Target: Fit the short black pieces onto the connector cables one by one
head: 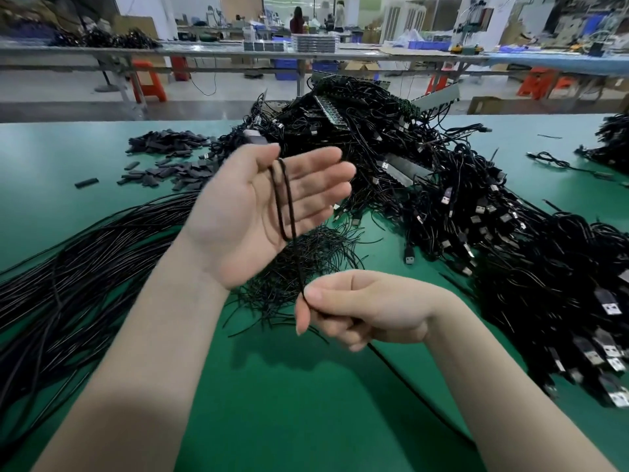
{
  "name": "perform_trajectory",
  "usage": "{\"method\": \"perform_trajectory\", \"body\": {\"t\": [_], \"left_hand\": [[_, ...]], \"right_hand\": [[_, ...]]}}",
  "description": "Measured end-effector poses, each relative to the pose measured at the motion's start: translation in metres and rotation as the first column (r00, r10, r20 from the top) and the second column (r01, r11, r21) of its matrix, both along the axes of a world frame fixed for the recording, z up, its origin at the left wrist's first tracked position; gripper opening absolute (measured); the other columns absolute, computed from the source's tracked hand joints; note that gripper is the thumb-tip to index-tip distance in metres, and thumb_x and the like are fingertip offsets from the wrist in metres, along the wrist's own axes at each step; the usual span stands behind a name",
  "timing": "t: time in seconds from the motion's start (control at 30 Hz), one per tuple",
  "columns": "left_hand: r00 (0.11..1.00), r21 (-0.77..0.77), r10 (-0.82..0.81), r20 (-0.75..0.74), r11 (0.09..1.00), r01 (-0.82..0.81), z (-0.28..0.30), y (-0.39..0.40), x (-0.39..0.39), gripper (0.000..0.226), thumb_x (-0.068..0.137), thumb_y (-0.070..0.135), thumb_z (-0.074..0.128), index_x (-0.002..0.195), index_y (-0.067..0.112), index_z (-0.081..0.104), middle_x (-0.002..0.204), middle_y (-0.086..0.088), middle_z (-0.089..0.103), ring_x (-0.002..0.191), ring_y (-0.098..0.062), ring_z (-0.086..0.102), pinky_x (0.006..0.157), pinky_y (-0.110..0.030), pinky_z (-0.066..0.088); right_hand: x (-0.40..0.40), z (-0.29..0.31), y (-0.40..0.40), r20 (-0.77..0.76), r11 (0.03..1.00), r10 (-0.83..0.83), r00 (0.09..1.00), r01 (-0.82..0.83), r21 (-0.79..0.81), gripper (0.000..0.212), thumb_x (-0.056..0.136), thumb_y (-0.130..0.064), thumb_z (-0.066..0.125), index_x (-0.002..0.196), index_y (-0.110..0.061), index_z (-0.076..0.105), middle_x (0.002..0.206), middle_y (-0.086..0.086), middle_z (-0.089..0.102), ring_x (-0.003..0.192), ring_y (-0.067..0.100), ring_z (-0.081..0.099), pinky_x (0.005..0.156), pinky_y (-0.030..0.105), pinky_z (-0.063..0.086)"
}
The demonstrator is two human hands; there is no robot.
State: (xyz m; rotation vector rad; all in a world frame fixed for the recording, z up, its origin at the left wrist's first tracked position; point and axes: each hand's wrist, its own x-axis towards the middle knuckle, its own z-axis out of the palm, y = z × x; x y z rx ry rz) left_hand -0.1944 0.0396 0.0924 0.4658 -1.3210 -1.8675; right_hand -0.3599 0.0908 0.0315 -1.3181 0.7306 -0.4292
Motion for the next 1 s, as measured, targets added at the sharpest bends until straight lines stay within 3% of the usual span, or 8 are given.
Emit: {"method": "perform_trajectory", "body": {"t": [0.2, 0.33, 0.4, 0.53, 0.6, 0.7, 0.83, 1.0], "left_hand": [[0.953, -0.259, 0.232, 0.193, 0.949, -0.179, -0.007, 0.006, -0.014, 0.053, 0.106, 0.029, 0.021, 0.105, 0.019, 0.073, 0.116, 0.005, 0.072, 0.113, -0.007, 0.064, 0.101, -0.028, 0.048], [0.989, -0.023, -0.143, -0.027, 0.990, 0.142, 0.007, 0.009, -0.001, 0.053, 0.097, 0.038, 0.031, 0.098, 0.016, 0.079, 0.093, -0.003, 0.077, 0.089, -0.015, 0.073, 0.075, -0.026, 0.059], [0.930, -0.136, -0.244, 0.275, 0.947, 0.289, 0.008, 0.011, 0.006, 0.055, 0.097, 0.041, 0.032, 0.076, 0.019, 0.078, 0.074, -0.005, 0.075, 0.069, -0.019, 0.073, 0.065, -0.025, 0.058], [0.474, -0.077, -0.138, 0.870, 0.910, 0.407, -0.015, 0.006, -0.007, 0.063, 0.102, 0.051, 0.022, 0.086, 0.020, 0.074, 0.082, -0.003, 0.077, 0.079, -0.017, 0.074, 0.077, -0.026, 0.055], [0.664, -0.151, 0.001, 0.748, 0.974, 0.169, -0.023, 0.000, -0.017, 0.055, 0.102, 0.049, 0.021, 0.112, 0.020, 0.067, 0.098, 0.003, 0.077, 0.096, -0.011, 0.072, 0.092, -0.030, 0.053], [0.986, 0.046, 0.079, 0.150, 0.995, -0.087, -0.018, -0.005, -0.018, 0.056, 0.105, 0.044, 0.019, 0.123, 0.010, 0.059, 0.113, -0.003, 0.073, 0.108, -0.014, 0.068, 0.093, -0.031, 0.055], [0.994, 0.069, -0.031, -0.102, 0.997, 0.038, -0.002, 0.006, -0.014, 0.061, 0.102, 0.044, 0.023, 0.095, 0.013, 0.076, 0.096, -0.004, 0.077, 0.090, -0.014, 0.073, 0.078, -0.026, 0.059], [0.845, -0.062, -0.485, 0.227, 0.858, 0.509, 0.008, 0.016, 0.008, 0.048, 0.097, 0.044, 0.043, 0.061, 0.021, 0.064, 0.046, 0.008, 0.058, 0.035, -0.004, 0.050, 0.044, -0.016, 0.042]], "right_hand": [[0.002, -0.005, 0.000, 0.021, 0.985, 0.167, 0.986, -0.168, 0.035, 0.030, 0.097, -0.042, 0.045, 0.093, -0.030, 0.072, 0.062, -0.008, 0.033, 0.048, 0.007, 0.027, 0.047, 0.018, 0.025], [-0.008, -0.019, -0.010, -0.244, 0.984, -0.172, 0.954, 0.153, -0.093, 0.044, 0.089, -0.059, 0.053, 0.064, -0.025, 0.064, 0.053, -0.010, 0.029, 0.045, 0.009, 0.023, 0.044, 0.020, 0.022], [-0.024, -0.016, -0.014, -0.351, 0.880, -0.460, 0.816, 0.367, -0.300, 0.050, 0.076, -0.067, 0.061, 0.056, -0.023, 0.047, 0.051, -0.009, 0.030, 0.046, 0.011, 0.024, 0.044, 0.022, 0.021], [-0.050, 0.014, -0.014, -0.033, 0.690, -0.699, 0.714, 0.661, -0.296, 0.042, 0.088, -0.055, 0.055, 0.062, -0.022, 0.053, 0.049, -0.012, 0.031, 0.045, 0.011, 0.020, 0.043, 0.020, 0.020], [-0.046, 0.030, -0.006, 0.166, 0.750, -0.604, 0.779, 0.627, -0.212, 0.037, 0.098, -0.042, 0.048, 0.073, -0.023, 0.067, 0.053, -0.010, 0.031, 0.043, 0.008, 0.022, 0.042, 0.019, 0.023], [-0.027, 0.036, 0.005, 0.225, 0.886, -0.348, 0.910, 0.397, -0.239, 0.030, 0.098, -0.034, 0.044, 0.093, -0.014, 0.066, 0.056, -0.010, 0.036, 0.043, 0.006, 0.027, 0.044, 0.017, 0.029], [-0.007, 0.012, 0.003, -0.007, 0.990, -0.077, 0.997, 0.076, -0.123, 0.031, 0.096, -0.044, 0.045, 0.086, -0.027, 0.069, 0.058, -0.007, 0.031, 0.048, 0.009, 0.026, 0.045, 0.017, 0.027], [-0.036, 0.001, -0.009, -0.350, 0.855, -0.490, 0.798, 0.361, -0.372, 0.050, 0.071, -0.066, 0.063, 0.065, -0.018, 0.050, 0.057, -0.003, 0.031, 0.049, 0.011, 0.024, 0.044, 0.021, 0.021]]}}
